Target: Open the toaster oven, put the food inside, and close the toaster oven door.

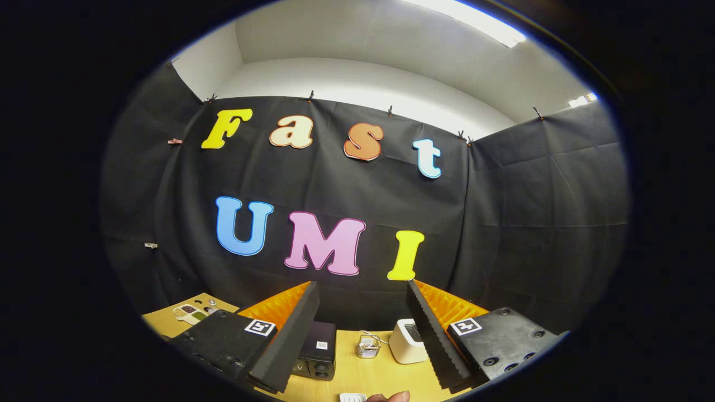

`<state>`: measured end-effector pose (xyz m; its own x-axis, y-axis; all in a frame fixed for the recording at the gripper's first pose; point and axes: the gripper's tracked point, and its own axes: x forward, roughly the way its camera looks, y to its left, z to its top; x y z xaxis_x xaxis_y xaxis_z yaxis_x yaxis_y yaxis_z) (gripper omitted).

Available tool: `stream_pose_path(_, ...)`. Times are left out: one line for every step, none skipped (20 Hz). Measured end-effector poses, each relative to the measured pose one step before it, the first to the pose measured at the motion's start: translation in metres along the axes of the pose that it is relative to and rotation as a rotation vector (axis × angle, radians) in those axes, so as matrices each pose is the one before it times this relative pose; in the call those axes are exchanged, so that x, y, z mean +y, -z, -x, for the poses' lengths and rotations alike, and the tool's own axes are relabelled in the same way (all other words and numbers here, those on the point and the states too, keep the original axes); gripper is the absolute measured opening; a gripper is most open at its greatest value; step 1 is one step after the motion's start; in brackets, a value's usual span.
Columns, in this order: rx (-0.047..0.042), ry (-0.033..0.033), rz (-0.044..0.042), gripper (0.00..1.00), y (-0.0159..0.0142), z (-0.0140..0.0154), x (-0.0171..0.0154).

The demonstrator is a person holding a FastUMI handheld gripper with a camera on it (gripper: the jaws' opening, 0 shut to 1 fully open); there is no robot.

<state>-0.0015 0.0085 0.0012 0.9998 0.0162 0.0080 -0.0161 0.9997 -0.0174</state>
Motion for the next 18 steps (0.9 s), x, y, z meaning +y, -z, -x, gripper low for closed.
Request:
stream_pose_path(0.00119,-0.00119,-0.00026,0.97,0.00006,0.0001,0.00138)
stream_pose_path(0.00167,-0.0005,-0.00264,0.97,0.00101,0.00002,0.00051)
stream_pose_path(0.00061,-0.00126,-0.00186,0.97,0.00017,-0.00025,0.00051)
stream_pose_path(-0.00007,-0.00133,-0.00051,0.97,0.00017,-0.00024,0.00068)
stream_pose_path(0.00021,-0.00002,0.00143,0.97,0.00034,0.00049,0.0007)
stream_pose_path(-0.00052,-0.00174,0.00098,0.97,-0.00008,0.00004,0.00074)
stream_pose_path(0.00026,-0.00094,0.00011,0.97,0.00002,0.00029,0.00092)
stream_pose_path(0.00083,-0.002,-0.00169,0.97,0.00087,-0.00063,0.00162)
stream_pose_path(0.002,-0.00236,-0.00334,0.97,0.00111,-0.00029,0.00143)
stream_pose_path(0.00095,-0.00289,-0.00515,0.97,0.0013,-0.0007,0.00247)
stream_pose_path(0.0039,-0.00377,-0.00638,0.97,0.00192,-0.00083,0.00319)
stream_pose_path(0.00486,-0.00627,-0.00684,0.97,0.00323,-0.00046,0.00521)
stream_pose_path(0.00528,-0.00765,-0.00557,0.97,0.00322,-0.00115,0.00678)
stream_pose_path(0.00559,-0.00904,-0.00156,0.97,0.0038,-0.00187,0.00806)
stream_pose_path(0.00397,-0.00768,0.00372,0.97,0.00251,-0.00153,0.00824)
stream_pose_path(0.00189,-0.00876,0.00624,0.97,0.00409,-0.00201,0.0091)
stream_pose_path(0.00244,-0.011,0.00253,0.97,0.00298,-0.0032,0.01024)
stream_pose_path(0.0044,-0.01505,-0.00338,0.97,0.00449,-0.00409,0.0119)
